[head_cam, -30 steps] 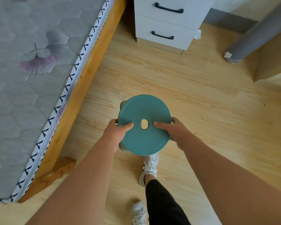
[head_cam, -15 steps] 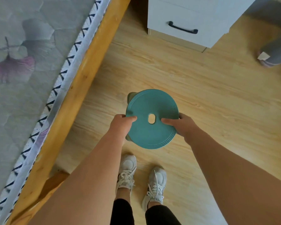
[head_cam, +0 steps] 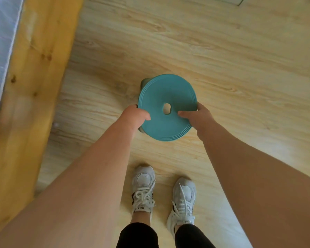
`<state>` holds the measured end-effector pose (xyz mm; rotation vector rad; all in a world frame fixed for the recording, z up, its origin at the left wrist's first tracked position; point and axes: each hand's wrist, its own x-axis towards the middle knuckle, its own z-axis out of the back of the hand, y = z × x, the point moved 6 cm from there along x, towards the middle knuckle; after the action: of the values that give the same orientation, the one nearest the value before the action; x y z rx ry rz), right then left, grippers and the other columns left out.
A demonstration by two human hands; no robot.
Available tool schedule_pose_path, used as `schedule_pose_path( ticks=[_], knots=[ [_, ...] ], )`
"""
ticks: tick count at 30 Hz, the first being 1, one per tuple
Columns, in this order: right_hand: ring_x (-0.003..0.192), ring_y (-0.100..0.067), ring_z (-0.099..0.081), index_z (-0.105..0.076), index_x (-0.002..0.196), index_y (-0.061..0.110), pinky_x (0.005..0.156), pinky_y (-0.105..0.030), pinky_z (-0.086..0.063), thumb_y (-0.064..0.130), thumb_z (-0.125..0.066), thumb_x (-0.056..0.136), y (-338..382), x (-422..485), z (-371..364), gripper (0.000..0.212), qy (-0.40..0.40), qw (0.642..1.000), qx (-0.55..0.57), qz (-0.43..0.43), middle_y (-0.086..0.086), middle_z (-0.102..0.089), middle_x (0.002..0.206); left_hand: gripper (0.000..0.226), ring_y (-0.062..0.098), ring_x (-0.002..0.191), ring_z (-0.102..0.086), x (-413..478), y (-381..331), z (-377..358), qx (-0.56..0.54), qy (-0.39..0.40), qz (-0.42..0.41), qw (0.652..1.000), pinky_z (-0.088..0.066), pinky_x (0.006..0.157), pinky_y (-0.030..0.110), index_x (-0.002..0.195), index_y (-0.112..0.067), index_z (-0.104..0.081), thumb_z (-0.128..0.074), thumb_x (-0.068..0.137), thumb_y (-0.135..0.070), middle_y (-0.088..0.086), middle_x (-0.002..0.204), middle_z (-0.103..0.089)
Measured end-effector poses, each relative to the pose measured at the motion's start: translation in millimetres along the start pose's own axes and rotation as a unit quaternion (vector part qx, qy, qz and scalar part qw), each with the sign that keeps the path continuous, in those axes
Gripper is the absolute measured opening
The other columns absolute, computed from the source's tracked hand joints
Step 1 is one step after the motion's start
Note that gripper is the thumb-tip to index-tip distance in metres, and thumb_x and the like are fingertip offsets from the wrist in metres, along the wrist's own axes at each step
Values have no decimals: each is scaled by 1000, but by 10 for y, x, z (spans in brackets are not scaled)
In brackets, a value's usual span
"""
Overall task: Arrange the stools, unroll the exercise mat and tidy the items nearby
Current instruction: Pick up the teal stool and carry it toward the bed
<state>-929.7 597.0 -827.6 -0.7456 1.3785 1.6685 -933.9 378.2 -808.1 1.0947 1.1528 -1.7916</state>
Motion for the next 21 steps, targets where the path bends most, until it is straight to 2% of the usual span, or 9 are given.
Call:
schedule_pose_path(
  ticks=[3,8,12,16,19,21],
  knots=[
    [102,-29,-64,-57,124,13,92,-46,-53,4,-78,75,-51,37,-44,54,0,1000,0,-18,-8,-65,115,44,32,109,-59,10,25,-62,10,6,-4,1000,-49,93,40,123,-9,-54,-56,80,1,13,119,-62],
    [106,-30,-60,-49,129,12,94,-48,-51,10,-75,77,52,-77,-75,59,-8,998,-57,-19,-7,-59,114,48,30,111,-56,-114,-14,-67,1,-14,-16,1000,-47,95,39,127,-14,-52,-51,82,4,10,121,-60],
    [97,-24,-57,-42,141,15,89,-38,-51,14,-73,80,284,-418,4,69,-5,994,-108,-2,-3,-55,111,55,29,116,-52,-469,-168,-66,20,-11,-30,999,-44,95,38,139,-20,-43,-49,87,-2,8,132,-53],
    [116,-26,-55,-35,148,20,96,-35,-47,19,-73,81,579,-916,109,78,24,982,-185,30,-7,-51,137,57,27,120,-51,-949,-315,-44,75,12,-45,996,-44,93,38,145,-17,-35,-47,91,-5,9,144,-45],
    [122,-25,-52,-35,148,24,88,-29,-42,20,-73,82,861,-1379,267,77,29,977,-206,46,-8,-47,143,59,23,116,-52,-1389,-467,48,103,17,-62,993,-40,83,33,148,-18,-33,-43,92,-2,7,149,-41],
    [122,-26,-53,-36,148,26,84,-29,-41,19,-73,81,1033,-1712,409,77,29,974,-218,52,-9,-49,142,60,23,125,-47,-1726,-553,90,121,22,-72,990,-37,82,28,150,-17,-29,-42,93,-1,6,153,-35]
  ],
)
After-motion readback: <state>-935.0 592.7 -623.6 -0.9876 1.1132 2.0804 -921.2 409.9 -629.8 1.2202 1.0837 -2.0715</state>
